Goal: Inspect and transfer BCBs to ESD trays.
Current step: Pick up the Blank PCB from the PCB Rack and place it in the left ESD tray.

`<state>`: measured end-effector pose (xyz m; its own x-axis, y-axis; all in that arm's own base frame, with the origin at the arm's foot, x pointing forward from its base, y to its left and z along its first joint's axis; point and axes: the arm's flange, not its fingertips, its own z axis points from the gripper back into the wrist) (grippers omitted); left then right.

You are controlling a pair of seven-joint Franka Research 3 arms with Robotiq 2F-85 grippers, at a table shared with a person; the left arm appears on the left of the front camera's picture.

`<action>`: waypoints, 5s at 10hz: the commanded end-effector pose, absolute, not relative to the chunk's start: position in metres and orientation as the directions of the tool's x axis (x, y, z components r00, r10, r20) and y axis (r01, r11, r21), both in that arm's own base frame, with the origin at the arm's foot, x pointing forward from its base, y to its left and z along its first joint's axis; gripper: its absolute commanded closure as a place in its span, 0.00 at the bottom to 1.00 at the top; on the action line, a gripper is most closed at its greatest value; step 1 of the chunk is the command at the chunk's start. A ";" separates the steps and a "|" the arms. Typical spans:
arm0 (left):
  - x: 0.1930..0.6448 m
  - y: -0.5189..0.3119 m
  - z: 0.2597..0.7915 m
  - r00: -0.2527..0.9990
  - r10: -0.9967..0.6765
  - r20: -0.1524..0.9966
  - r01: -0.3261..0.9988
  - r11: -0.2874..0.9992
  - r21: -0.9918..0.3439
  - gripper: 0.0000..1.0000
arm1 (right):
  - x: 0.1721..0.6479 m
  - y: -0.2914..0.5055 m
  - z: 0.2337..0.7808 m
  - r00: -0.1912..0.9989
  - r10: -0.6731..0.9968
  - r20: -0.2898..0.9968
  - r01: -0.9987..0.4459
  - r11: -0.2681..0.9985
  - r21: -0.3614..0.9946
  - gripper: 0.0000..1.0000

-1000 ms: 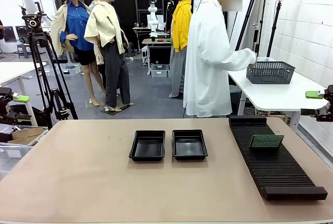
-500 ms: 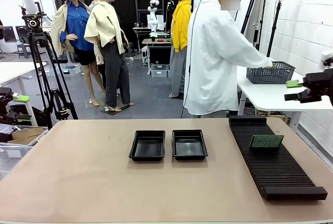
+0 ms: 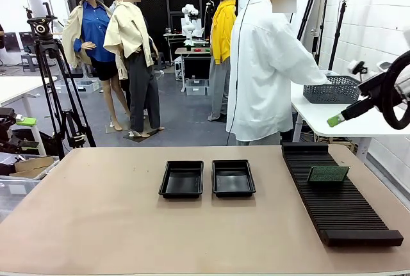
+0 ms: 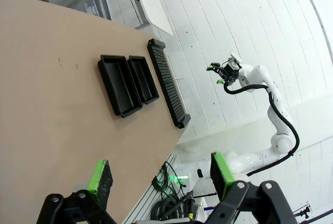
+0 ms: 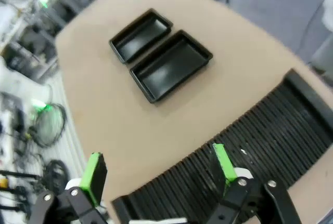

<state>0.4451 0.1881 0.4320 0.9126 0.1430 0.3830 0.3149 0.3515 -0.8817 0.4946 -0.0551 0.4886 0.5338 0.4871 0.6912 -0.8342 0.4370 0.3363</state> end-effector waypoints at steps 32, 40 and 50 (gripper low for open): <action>0.443 0.188 0.434 0.913 0.152 0.379 0.307 0.355 -0.883 0.00 | 0.557 0.000 0.372 -0.024 0.993 0.119 -0.997 -0.016 -0.070 0.02; 0.443 0.188 0.434 0.913 0.152 0.379 0.307 0.355 -0.883 0.00 | 0.559 0.003 0.369 -0.017 0.993 0.116 -0.999 -0.012 -0.041 0.53; 0.443 0.188 0.434 0.913 0.152 0.379 0.307 0.355 -0.883 0.00 | 0.560 0.006 0.371 -0.043 0.993 0.113 -0.999 -0.041 -0.026 0.92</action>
<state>0.4451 0.1880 0.4319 0.9127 0.1428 0.3828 0.3148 0.3515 -0.8817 0.5535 0.0058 0.3696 -0.0385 0.9919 0.1213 -0.9985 -0.0334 -0.0434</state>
